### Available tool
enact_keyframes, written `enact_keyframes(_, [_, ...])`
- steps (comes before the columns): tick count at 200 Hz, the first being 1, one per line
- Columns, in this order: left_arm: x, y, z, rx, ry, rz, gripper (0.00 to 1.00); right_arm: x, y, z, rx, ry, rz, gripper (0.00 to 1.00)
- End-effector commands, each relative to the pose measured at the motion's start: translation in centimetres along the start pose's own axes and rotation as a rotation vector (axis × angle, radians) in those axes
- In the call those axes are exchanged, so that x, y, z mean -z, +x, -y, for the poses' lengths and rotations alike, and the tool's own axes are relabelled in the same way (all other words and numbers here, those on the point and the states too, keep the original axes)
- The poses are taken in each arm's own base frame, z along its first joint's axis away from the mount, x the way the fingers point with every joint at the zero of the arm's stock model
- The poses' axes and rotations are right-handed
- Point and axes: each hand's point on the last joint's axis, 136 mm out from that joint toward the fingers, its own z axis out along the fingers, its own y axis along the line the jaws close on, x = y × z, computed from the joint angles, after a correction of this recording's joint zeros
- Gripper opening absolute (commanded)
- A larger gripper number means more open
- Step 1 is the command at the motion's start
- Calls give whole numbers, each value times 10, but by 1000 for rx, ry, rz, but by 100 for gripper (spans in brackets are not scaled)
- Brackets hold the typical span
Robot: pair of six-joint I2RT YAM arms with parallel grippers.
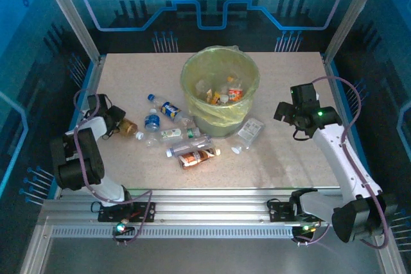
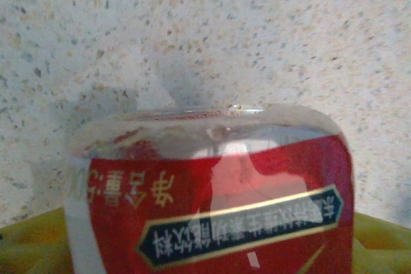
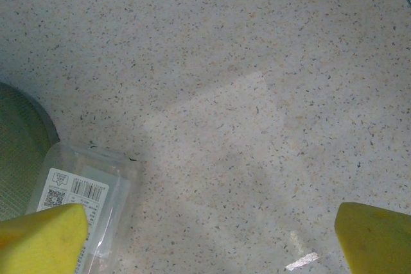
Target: Put the plastic bottles in the bin
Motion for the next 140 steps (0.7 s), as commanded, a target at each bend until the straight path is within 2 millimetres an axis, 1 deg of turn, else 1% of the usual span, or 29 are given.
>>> enact_keyframes(1, [35,-34,28,-37,87,103,52,1,-7,-2,0,-17,20,100])
enact_keyframes(19, [59,-47,42,-63,134,158,50,0,-8,-5,6,-35,23,100])
enact_keyframes(34, [85,-59,55,-85,187,215,50,0,-8,-5,4,-35,33,100])
enact_keyframes(56, [128,-75,80,-119,295,305,49,2,-9,-4,-10,-39,50,100])
enact_keyframes(78, [172,-86,106,-162,392,397,48,2,-8,-3,-26,-37,44,100])
enact_keyframes(112, [242,-90,155,-242,556,534,48,1,-5,-3,-53,-40,23,100])
enact_keyframes(128, [273,-87,183,-282,653,578,48,1,-4,-3,-61,-39,20,100])
enact_keyframes(140, [295,-80,206,-321,732,599,48,2,-3,-1,-69,-36,22,100])
